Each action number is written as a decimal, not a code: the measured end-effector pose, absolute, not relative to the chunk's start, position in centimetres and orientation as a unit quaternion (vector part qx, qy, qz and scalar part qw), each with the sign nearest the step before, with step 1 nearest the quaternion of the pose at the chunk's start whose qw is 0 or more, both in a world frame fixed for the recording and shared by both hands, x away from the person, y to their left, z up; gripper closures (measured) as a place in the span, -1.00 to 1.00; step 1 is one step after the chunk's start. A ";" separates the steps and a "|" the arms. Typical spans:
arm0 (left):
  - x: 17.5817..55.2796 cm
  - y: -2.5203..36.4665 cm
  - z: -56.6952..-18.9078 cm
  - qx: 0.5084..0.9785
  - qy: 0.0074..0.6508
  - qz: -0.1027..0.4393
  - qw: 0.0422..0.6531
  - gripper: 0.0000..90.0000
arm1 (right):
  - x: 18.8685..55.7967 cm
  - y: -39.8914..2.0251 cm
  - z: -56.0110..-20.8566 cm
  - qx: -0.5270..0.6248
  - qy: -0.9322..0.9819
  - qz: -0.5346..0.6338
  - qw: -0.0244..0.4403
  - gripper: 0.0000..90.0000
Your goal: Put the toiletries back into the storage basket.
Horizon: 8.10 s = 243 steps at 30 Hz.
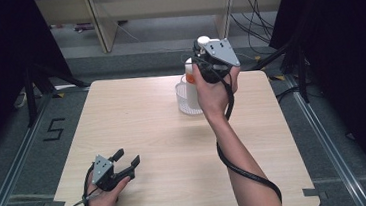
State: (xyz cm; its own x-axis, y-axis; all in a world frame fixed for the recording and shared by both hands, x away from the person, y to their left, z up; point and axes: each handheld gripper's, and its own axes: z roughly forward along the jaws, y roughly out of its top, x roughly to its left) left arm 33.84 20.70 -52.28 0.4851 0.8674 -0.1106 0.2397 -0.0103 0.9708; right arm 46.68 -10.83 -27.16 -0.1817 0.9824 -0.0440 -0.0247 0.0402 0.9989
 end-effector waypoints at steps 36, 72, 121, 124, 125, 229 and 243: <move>33.9 20.8 -52.3 0.653 0.426 0.276 0.561 -0.32 | 49.5 -10.5 -26.1 0.435 0.549 0.532 0.476 0.33; 33.9 20.8 -52.3 0.652 0.429 0.276 0.562 -0.32 | 52.6 -10.5 -26.6 0.445 0.559 0.522 0.466 0.33; 34.2 20.8 -52.4 0.653 0.416 0.277 0.569 -0.33 | 55.2 -10.2 -28.5 0.459 0.569 0.510 0.453 0.33; 34.2 20.7 -52.4 0.654 0.416 0.277 0.569 -0.33 | 55.3 -10.1 -28.6 0.457 0.570 0.512 0.452 0.33; 34.2 20.7 -52.4 0.653 0.416 0.276 0.569 -0.33 | 55.3 -10.1 -28.6 0.457 0.570 0.512 0.452 0.33; 34.2 20.7 -52.3 0.656 0.412 0.275 0.570 -0.34 | 57.2 -9.3 -34.7 0.485 0.614 0.464 0.416 0.33; 34.1 20.7 -52.3 0.655 0.418 0.273 0.567 -0.34 | 57.5 -9.1 -35.7 0.489 0.620 0.457 0.409 0.33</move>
State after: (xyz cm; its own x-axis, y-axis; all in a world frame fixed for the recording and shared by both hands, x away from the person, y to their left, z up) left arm 34.14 20.75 -52.33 0.5018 0.8571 -0.1169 0.2381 -0.0070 0.9712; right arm 57.45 -9.11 -35.74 -0.1884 0.9802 -0.0602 0.2325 0.1041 0.9670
